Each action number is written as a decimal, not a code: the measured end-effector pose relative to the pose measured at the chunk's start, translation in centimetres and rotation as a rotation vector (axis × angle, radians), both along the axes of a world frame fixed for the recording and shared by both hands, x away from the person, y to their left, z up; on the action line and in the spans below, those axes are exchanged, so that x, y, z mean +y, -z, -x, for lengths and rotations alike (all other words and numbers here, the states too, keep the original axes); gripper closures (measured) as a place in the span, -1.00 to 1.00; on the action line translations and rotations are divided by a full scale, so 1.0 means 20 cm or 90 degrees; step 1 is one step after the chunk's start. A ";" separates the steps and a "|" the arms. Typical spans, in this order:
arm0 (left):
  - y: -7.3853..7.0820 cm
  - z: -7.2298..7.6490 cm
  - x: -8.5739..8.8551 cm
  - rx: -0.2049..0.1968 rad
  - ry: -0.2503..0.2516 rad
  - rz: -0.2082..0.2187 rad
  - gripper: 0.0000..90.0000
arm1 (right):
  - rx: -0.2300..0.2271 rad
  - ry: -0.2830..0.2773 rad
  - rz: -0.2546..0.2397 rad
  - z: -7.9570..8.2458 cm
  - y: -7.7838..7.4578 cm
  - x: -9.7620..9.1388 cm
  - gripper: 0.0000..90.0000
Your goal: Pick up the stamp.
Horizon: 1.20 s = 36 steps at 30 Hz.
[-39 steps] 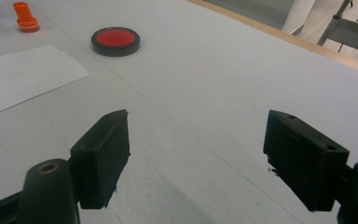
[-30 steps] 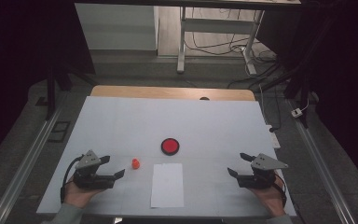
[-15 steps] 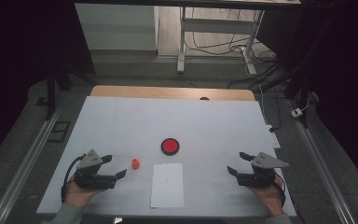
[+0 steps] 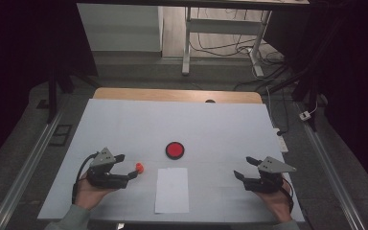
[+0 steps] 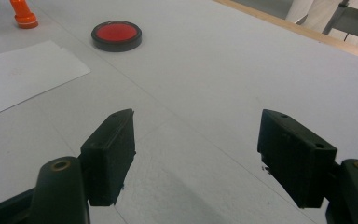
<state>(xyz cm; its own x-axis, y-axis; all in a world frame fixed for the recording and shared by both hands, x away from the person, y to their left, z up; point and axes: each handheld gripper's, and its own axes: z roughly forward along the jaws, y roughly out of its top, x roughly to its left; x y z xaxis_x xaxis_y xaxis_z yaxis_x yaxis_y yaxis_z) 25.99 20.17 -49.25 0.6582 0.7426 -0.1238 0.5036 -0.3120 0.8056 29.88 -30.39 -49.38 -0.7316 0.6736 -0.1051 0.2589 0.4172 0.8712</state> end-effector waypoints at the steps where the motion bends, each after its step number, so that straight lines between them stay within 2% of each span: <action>1: 0.00 -0.01 -0.01 0.003 0.002 -0.003 -0.56 | 0.000 0.000 0.005 0.00 0.00 0.00 -0.39; 9: 0.02 -0.06 -0.04 0.013 -0.001 -0.010 -0.52 | 0.002 -0.009 0.008 0.01 0.01 0.02 -0.38; 11: 0.04 -0.08 -0.06 0.019 0.004 -0.021 -0.50 | 0.002 -0.009 0.009 0.01 0.01 0.03 -0.38; 16: 0.06 -0.13 -0.09 0.028 0.012 -0.028 -0.44 | 0.004 -0.007 0.013 0.01 0.01 0.03 -0.38; 19: 0.07 -0.18 -0.12 0.036 0.022 -0.047 -0.40 | 0.005 -0.006 0.015 0.02 0.00 0.04 -0.38; 23: 0.08 -0.19 -0.12 0.040 0.022 -0.057 -0.33 | 0.006 -0.009 0.013 0.01 0.01 0.04 -0.37; 25: 0.09 -0.19 -0.12 0.036 0.025 -0.070 -0.27 | 0.009 -0.010 0.013 0.01 0.02 0.04 -0.37; 30: 0.09 -0.18 -0.12 0.040 0.030 -0.076 -0.15 | 0.011 -0.010 0.019 0.01 0.02 0.04 -0.37; 36: 0.14 -0.19 -0.11 0.058 0.030 -0.090 -0.04 | 0.010 -0.008 0.017 0.01 0.02 0.04 -0.36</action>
